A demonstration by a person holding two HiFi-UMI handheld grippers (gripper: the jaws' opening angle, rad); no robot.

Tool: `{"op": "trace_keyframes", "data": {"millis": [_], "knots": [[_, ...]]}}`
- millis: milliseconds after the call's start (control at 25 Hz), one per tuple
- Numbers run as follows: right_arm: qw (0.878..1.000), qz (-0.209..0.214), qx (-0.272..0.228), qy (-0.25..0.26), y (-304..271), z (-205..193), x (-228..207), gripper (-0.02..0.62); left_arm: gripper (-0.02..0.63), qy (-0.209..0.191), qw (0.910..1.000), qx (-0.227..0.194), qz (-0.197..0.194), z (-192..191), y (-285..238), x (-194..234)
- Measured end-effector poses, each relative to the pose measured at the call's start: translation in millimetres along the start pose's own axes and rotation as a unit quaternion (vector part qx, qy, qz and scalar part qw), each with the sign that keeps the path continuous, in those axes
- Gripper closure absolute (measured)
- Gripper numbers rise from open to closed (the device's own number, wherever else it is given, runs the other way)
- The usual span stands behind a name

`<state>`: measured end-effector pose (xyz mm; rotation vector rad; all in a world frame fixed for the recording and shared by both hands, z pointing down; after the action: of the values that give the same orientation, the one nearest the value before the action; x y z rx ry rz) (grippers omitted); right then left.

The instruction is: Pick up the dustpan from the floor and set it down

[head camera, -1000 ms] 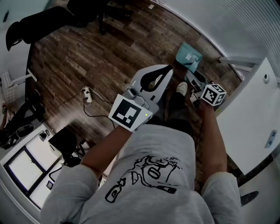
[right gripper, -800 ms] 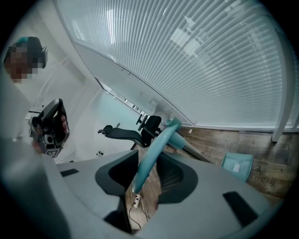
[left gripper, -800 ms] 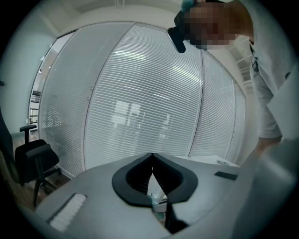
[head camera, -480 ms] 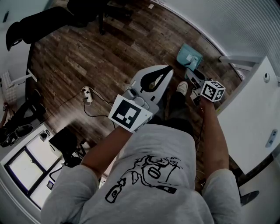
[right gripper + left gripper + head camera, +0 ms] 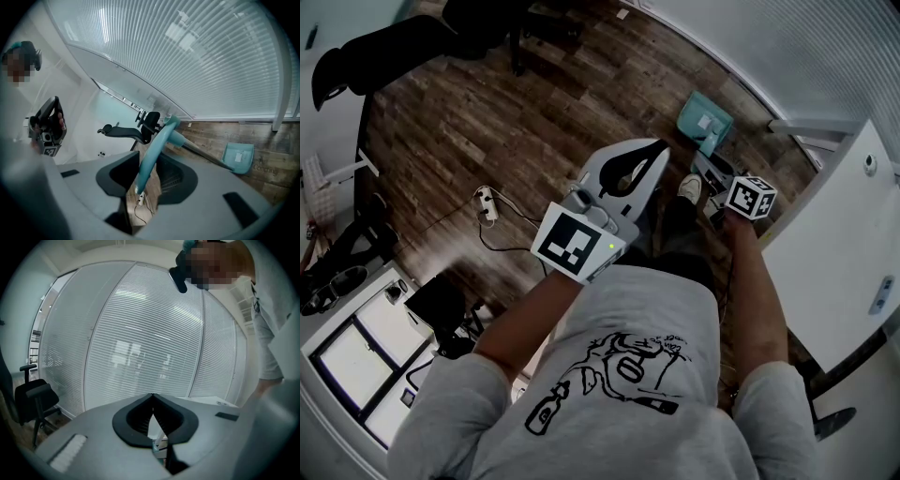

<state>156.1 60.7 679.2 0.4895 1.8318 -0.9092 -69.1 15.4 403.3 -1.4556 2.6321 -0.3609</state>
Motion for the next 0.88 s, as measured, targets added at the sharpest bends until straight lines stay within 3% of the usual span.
{"op": "trace_keyframes", "data": {"millis": [880], "knots": [[0.997,-0.004,0.065,-0.035,-14,-48,-6,0.497,0.604,0.004,1.0,0.004,-0.003,-4,-4,4]]}}
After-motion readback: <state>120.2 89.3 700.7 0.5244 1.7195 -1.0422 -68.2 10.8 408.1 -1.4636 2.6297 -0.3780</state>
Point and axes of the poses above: the fingertips, and each gripper's own axes: y backward along the fingers, x to its left, z out of its top, the point moved 10 cm from there along y, backward along the fingers, and after that the axes turned 14 degrees about -y, right-handed, at the moved point
